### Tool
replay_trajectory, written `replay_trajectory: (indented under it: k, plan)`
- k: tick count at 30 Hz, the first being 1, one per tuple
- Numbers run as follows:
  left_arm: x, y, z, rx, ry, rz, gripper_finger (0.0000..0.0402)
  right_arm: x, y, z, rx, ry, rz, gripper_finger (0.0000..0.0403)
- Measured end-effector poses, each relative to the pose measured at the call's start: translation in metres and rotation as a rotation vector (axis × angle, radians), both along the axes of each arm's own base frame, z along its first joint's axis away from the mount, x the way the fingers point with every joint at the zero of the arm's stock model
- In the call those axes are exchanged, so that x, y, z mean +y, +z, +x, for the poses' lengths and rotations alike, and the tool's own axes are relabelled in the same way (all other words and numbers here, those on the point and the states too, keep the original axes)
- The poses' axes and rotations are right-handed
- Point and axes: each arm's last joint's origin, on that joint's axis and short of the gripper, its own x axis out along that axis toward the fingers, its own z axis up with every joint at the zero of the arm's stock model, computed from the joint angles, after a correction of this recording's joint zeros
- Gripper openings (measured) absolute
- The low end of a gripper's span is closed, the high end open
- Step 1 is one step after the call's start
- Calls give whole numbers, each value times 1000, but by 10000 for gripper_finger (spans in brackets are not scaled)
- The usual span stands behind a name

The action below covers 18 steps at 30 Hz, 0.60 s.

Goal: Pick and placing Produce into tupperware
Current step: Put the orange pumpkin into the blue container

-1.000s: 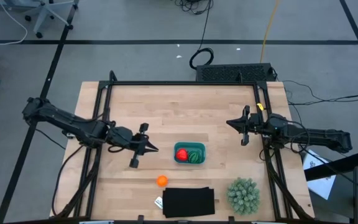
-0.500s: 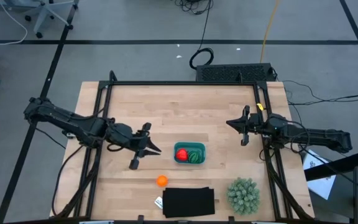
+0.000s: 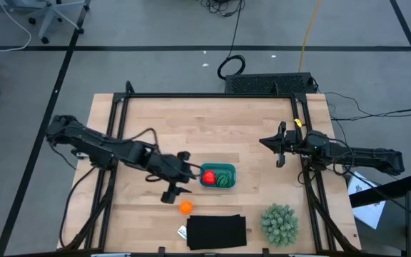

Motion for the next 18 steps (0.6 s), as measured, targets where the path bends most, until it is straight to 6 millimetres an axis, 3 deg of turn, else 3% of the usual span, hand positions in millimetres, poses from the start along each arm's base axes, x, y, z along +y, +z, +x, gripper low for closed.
replay_trajectory:
  k: [8, 18]
  plan:
    - [-8, -23, 21, 144, -45, -2, 320, 0, -1, 0, 1, 0, 29, 0]
    - [-16, -47, 22, 353, -53, -117, 392, 0, -1, 0, 7, 0, 29, 0]
